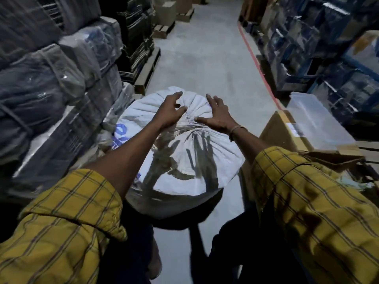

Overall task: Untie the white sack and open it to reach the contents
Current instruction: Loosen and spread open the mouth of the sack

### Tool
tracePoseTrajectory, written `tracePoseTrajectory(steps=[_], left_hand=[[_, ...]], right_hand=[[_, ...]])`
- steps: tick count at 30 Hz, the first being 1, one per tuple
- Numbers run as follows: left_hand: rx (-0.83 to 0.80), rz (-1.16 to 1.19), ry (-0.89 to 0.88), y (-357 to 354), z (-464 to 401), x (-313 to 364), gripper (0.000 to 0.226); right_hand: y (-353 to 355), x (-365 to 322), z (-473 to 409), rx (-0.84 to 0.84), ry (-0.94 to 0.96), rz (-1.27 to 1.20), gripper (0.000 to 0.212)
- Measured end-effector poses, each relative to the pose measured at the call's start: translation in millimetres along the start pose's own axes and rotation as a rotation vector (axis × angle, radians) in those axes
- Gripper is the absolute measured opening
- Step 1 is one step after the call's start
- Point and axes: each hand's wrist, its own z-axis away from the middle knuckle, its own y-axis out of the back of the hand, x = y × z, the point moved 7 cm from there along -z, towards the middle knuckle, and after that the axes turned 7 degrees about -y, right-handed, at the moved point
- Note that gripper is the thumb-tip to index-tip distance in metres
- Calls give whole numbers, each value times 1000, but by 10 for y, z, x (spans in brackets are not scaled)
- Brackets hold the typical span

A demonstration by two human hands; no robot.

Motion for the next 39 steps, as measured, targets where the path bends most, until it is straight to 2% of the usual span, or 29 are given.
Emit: tracePoseTrajectory(steps=[4,8,14,18,22,24,25,27,30,33,36,39], left_hand=[[47,61,59,87,88,-418,56],[149,162,92,169,121,-729,48],[297,281,107,308,159,-1016,41],[381,382,114,472,135,-1101,34],[309,205,11,459,159,-1036,21],[270,132,-40,385,177,-1006,17],[250,92,-72,339,166,-983,16],[193,26,-102,214,114,-938,21],[31,11,-37,-20,28,-856,47],[-95,-86,-10,-159,-87,-761,67],[-66,-167,-44,-87,-265,-667,56],[-102,-65,-121,-2,-514,-547,42]], right_hand=[[-581,-264,-124,-29,42,63,98],[-1012,-565,-126,49,122,114,81],[-1408,-889,-134,88,52,39,86],[-1447,-887,-263,85,-84,-61,54],[-1138,-537,-605,42,-295,-553,30],[-912,-403,-742,3,-271,-636,9],[-819,-349,-791,-33,-268,-667,8],[-638,-288,-746,-109,-321,-820,23],[-518,-114,-803,-120,-372,-1005,25],[-400,-26,-839,-142,-360,-1048,20],[-308,73,-888,-182,-363,-1195,37],[-182,240,-938,-145,-404,-1210,25]])
